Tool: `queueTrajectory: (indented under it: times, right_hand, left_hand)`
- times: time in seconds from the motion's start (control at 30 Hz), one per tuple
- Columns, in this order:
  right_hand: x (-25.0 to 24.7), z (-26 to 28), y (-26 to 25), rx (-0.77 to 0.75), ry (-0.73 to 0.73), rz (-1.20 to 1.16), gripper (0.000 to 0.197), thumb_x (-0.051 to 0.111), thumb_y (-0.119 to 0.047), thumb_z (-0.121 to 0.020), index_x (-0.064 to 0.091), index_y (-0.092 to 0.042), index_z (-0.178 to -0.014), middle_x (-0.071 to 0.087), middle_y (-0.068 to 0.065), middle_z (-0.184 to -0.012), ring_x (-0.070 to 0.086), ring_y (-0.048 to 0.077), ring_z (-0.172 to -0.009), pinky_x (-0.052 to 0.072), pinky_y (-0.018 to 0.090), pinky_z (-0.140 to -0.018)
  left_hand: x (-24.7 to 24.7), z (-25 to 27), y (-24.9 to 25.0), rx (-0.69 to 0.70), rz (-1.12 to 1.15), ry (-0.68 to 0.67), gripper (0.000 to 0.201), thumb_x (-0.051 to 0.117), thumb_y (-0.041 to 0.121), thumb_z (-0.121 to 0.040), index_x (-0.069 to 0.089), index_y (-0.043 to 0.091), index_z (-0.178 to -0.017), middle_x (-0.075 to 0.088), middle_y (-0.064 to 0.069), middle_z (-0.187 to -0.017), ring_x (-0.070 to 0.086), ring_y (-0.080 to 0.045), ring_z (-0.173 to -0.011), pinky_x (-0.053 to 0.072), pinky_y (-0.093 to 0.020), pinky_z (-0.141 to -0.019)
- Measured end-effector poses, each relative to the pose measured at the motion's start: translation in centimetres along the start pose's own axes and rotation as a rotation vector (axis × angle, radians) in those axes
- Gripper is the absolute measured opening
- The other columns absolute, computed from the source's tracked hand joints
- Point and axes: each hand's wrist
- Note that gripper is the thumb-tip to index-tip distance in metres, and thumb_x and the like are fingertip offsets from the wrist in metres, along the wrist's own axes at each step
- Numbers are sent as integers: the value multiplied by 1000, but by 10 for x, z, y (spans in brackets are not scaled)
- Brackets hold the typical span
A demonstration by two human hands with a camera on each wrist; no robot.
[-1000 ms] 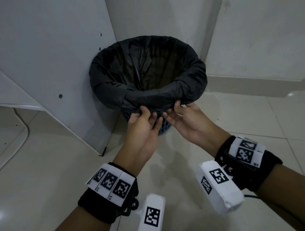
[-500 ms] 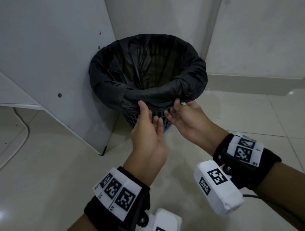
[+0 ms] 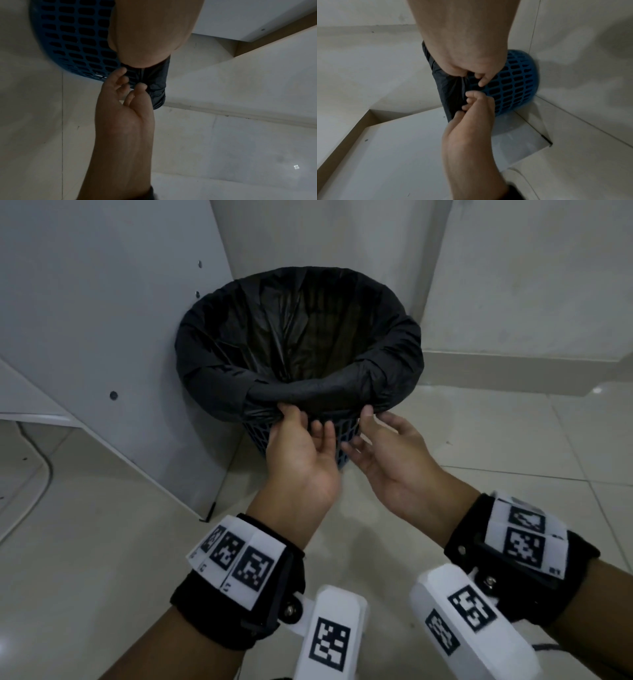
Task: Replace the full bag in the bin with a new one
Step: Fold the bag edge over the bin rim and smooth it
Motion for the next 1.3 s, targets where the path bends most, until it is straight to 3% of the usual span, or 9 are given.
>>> queueTrajectory:
  times: [0.17, 0.27, 0.43, 0.6, 0.77, 0.97, 1.03, 1.13, 1.3]
  right_hand:
    - [2, 8, 6, 26, -25, 10, 42, 59, -31, -98, 54, -2, -128, 59, 5, -85, 57, 12, -66, 58, 24, -65]
    - [11, 4, -2, 49, -86, 26, 28, 55, -33, -100, 59, -7, -107, 59, 2, -80, 56, 11, -64, 56, 24, -62]
    - [19, -3, -8, 9, -92, 27, 18, 54, -27, -101, 59, -9, -97, 59, 2, -82, 55, 9, -67, 57, 27, -74]
    - [23, -7, -9, 9, -96, -10, 15, 50, -21, -103, 56, -11, -94, 56, 3, -79, 55, 11, -69, 58, 27, -73]
    - [25, -8, -11, 14, -108, 34, 12, 44, -18, -106, 52, -14, -97, 55, 2, -82, 54, 9, -70, 55, 23, -62]
    - [22, -4, -12, 29, -158, 69, 13, 44, -20, -106, 56, -16, -107, 70, 7, -107, 68, 17, -91, 56, 28, -68]
    - [20, -3, -10, 34, -125, 64, 22, 50, -25, -103, 57, -12, -118, 68, 12, -119, 64, 19, -94, 57, 29, -69]
    - [14, 2, -4, 1, 13, 12, 45, 63, -33, -96, 52, -8, -132, 65, 13, -113, 59, 16, -81, 59, 28, -70]
    - [12, 5, -3, -25, 24, 7, 45, 64, -37, -94, 59, -5, -124, 64, 12, -106, 60, 14, -80, 60, 28, -79]
  left_hand:
    - [-2, -2, 0, -18, -22, 3, 25, 50, 33, -104, 54, 11, -114, 51, -2, -88, 49, -10, -70, 56, -24, -68]
    - [-1, -4, 1, 15, -36, 21, 26, 45, 28, -106, 54, 8, -119, 51, -4, -87, 49, -11, -69, 55, -22, -63]
    - [0, 3, 3, 30, -56, 56, 23, 45, 26, -107, 53, 6, -114, 52, -2, -87, 49, -12, -69, 54, -26, -72]
    - [-4, 24, -5, -7, -49, 88, 35, 56, 43, -99, 61, 11, -110, 54, 4, -86, 53, -6, -70, 52, -21, -71]
    - [9, 27, 0, -24, 28, 49, 34, 56, 42, -100, 62, 9, -105, 63, 1, -99, 61, -11, -92, 54, -19, -81]
    - [17, 21, 6, -6, 35, 50, 24, 53, 34, -103, 62, 12, -100, 64, -1, -108, 57, -11, -89, 53, -19, -80]
    - [18, 18, 7, -3, 14, 47, 22, 52, 30, -104, 62, 12, -98, 63, 0, -106, 56, -11, -87, 52, -20, -81]
    - [16, 15, 9, -5, -19, 37, 22, 48, 25, -106, 61, 11, -95, 60, 0, -97, 56, -11, -86, 50, -22, -86]
    - [9, 9, 5, 16, -71, 37, 33, 43, 31, -107, 56, 10, -128, 60, 1, -99, 60, -10, -88, 50, -25, -87]
Point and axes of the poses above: each hand's wrist, its own z-axis away from the middle knuckle, its own x-axis out of the palm, y = z × x
